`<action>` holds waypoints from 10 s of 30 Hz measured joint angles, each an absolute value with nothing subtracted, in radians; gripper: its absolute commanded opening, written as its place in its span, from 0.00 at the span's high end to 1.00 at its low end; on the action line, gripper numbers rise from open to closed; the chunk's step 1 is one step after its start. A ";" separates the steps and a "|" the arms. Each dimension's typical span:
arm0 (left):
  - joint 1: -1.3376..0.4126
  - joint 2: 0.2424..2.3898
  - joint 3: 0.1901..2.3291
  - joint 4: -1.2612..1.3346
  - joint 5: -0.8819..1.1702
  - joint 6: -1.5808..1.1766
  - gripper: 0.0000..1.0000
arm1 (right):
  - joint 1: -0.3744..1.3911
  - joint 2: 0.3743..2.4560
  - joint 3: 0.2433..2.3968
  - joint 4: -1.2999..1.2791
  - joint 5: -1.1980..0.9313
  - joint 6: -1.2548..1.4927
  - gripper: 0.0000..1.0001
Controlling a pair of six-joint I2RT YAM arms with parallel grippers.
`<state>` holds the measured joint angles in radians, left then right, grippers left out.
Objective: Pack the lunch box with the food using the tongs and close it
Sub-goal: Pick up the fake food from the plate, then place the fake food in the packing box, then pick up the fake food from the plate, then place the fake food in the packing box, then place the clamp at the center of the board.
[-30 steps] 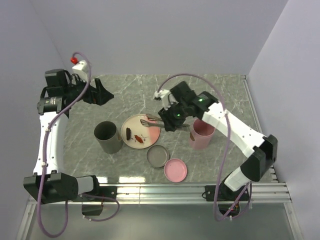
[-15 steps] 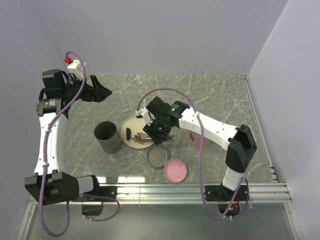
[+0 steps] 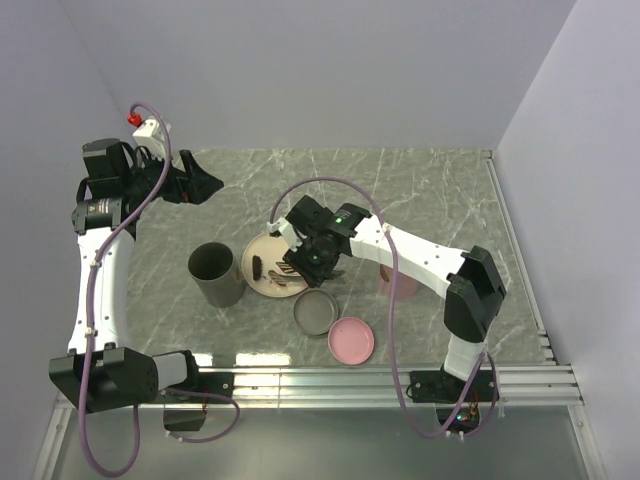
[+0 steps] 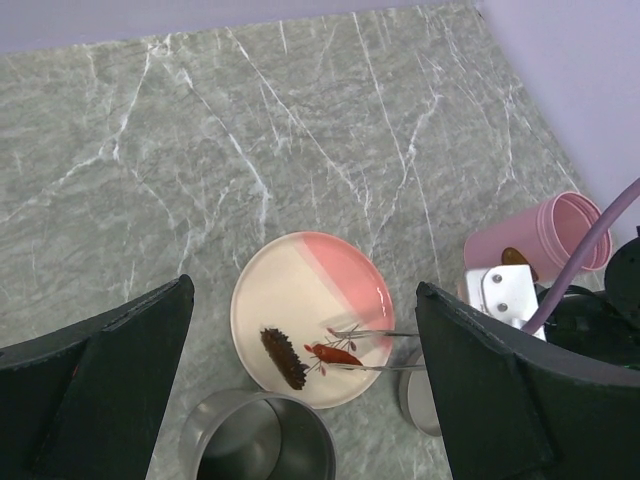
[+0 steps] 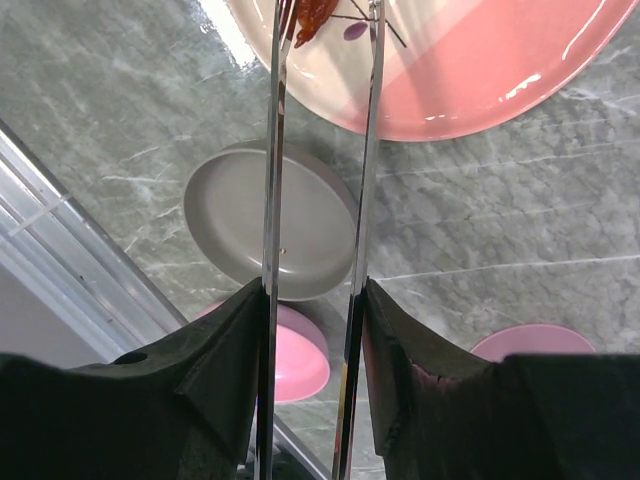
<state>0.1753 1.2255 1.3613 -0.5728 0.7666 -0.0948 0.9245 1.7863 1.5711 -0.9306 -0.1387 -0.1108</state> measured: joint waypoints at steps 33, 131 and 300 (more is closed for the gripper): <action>0.175 1.224 1.345 -0.537 0.772 -0.138 0.01 | 0.915 1.655 1.704 -0.977 -0.107 -0.116 0.69; 0.270 1.242 1.312 -0.409 0.860 -0.284 0.01 | 0.916 1.924 1.697 -0.808 -0.186 0.189 0.47; 0.414 1.293 1.340 -0.458 0.944 -0.322 0.01 | -0.275 2.044 1.769 -0.744 -0.245 -0.090 0.52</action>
